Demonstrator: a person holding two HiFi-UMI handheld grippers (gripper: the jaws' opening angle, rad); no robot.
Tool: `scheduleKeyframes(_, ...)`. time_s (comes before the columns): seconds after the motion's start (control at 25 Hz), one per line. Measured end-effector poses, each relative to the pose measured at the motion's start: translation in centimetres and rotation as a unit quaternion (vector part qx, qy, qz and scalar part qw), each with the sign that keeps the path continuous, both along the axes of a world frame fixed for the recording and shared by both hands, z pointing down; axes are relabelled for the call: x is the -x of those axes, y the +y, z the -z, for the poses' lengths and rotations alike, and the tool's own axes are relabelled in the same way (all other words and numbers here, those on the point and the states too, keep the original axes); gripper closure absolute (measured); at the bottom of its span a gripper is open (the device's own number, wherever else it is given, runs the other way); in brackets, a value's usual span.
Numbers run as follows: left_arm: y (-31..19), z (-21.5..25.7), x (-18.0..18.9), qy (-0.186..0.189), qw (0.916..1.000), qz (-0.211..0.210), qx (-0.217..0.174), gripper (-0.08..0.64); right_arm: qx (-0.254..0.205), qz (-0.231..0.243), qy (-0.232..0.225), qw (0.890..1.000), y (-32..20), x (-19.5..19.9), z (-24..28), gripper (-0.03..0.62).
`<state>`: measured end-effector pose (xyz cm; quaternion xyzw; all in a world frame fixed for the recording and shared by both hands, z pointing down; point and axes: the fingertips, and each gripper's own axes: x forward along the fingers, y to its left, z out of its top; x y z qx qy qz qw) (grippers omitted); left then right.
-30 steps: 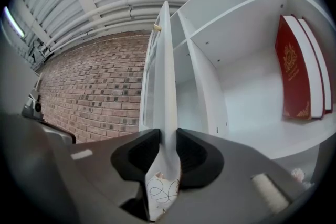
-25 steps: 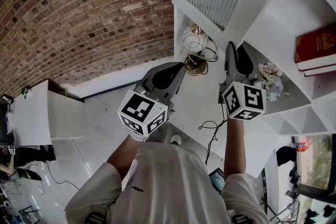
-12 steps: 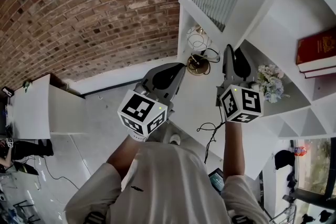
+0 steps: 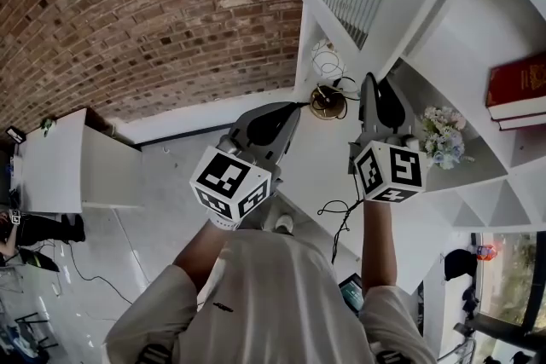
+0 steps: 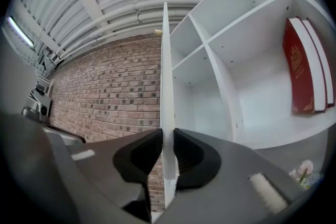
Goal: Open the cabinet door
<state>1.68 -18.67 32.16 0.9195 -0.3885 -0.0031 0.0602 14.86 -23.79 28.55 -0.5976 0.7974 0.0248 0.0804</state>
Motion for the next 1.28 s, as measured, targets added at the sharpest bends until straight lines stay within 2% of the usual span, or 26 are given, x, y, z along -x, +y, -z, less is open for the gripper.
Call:
scheduleKeyframes(0.48,0.8,0.1,1.6,-0.002,0.9998,0.021,0.0,0.551,-0.006,0.008,-0.004,1.0,1.0,1.9,0.1,0.518)
scheduleKeyframes(1.28,0.8,-0.7,2.1,-0.001,0.9996,0.029,0.007,0.551,-0.017,0.039,-0.001,0.999,2.2,5.4,0.1,0.517)
